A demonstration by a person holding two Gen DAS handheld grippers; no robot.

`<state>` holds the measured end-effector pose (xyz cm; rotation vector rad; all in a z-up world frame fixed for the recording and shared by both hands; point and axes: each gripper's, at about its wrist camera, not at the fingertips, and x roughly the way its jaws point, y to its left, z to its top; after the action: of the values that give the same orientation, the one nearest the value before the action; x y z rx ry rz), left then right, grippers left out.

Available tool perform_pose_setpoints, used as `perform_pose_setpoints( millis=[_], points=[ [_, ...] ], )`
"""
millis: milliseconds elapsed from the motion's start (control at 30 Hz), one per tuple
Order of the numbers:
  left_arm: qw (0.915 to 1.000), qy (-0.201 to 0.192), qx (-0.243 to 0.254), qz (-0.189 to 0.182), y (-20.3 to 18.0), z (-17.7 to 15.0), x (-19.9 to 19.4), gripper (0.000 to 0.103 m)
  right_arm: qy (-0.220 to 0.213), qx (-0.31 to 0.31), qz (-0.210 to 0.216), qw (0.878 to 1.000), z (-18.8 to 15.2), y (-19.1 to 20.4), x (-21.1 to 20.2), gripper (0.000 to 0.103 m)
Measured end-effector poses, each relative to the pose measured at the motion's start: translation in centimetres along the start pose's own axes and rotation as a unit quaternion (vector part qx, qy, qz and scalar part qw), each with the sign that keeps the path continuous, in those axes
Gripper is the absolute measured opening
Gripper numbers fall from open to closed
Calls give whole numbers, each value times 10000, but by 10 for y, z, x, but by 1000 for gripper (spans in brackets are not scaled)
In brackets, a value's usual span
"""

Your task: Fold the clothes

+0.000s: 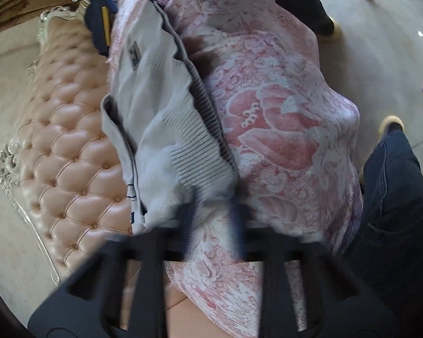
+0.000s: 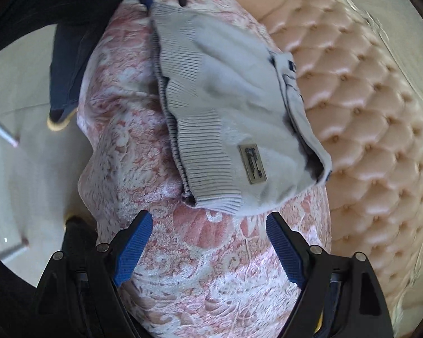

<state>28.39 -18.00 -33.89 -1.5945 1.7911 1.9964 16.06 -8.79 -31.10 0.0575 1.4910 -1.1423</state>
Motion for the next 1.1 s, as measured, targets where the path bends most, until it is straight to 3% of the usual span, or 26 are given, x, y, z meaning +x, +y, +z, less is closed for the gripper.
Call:
perform_pose_setpoints(
  millis=[133, 300, 467, 533, 567, 600, 833, 933, 1000, 1100],
  points=[
    [10000, -29, -61, 32, 6, -2, -5, 9, -107, -306, 165, 9993, 4, -1, 4, 79],
    [9994, -82, -259, 210, 13, -6, -17, 9, -207, -808, -112, 9965, 6, 4, 9, 70],
    [9987, -100, -423, 284, 18, -9, -24, 9, -303, -1298, -252, 9908, 8, 12, 11, 70],
    [9981, -114, -532, 294, 23, -10, -25, 9, -299, -1473, -333, 9881, 10, 14, 10, 61],
    [9979, -107, -572, 279, 24, -11, -26, 9, -292, -1553, -372, 9867, 11, 16, 10, 45],
    [9978, -105, -593, 274, 24, -11, -26, 9, -299, -1610, -400, 9857, 12, 17, 10, 38],
    [9968, -94, -765, 223, 25, -11, -26, 9, -292, -1543, -383, 9868, 18, 16, 15, 38],
    [9950, -123, -962, 239, 29, -12, -27, 9, -363, -1162, -284, 9922, 20, 5, 9, 28],
    [9943, -116, -1034, 239, 31, -13, -28, 9, -417, -864, -208, 9952, 21, -4, 4, 16],
    [9919, -118, -1243, 249, 37, -15, -33, 9, -497, -416, -94, 9979, 22, -18, -4, 11]
  ],
)
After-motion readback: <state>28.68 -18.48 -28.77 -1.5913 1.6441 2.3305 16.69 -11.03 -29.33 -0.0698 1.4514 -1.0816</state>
